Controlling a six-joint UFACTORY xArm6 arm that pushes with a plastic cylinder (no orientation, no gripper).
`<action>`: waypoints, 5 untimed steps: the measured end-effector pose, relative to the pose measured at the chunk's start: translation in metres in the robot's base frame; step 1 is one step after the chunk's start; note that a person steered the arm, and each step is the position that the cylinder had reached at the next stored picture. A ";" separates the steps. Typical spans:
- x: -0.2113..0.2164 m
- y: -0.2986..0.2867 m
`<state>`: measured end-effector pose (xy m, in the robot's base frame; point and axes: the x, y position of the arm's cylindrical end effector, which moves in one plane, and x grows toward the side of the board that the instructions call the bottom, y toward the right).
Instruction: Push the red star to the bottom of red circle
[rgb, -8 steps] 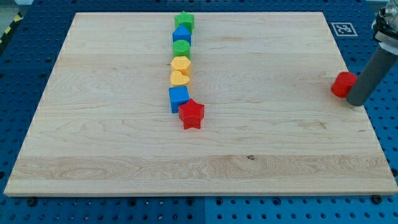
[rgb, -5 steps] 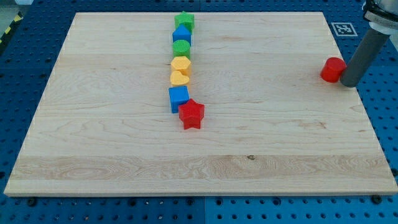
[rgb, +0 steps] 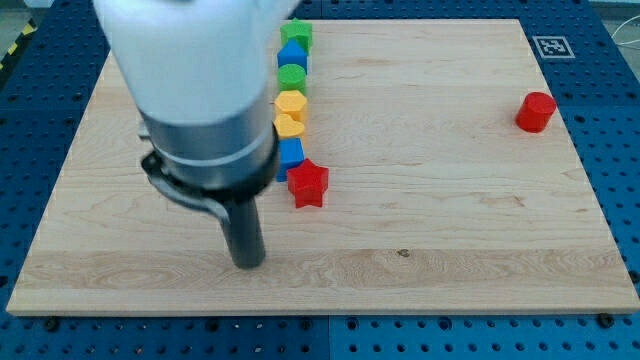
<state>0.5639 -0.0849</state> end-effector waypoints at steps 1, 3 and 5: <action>-0.033 0.005; -0.051 0.099; -0.057 0.062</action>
<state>0.5069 -0.0234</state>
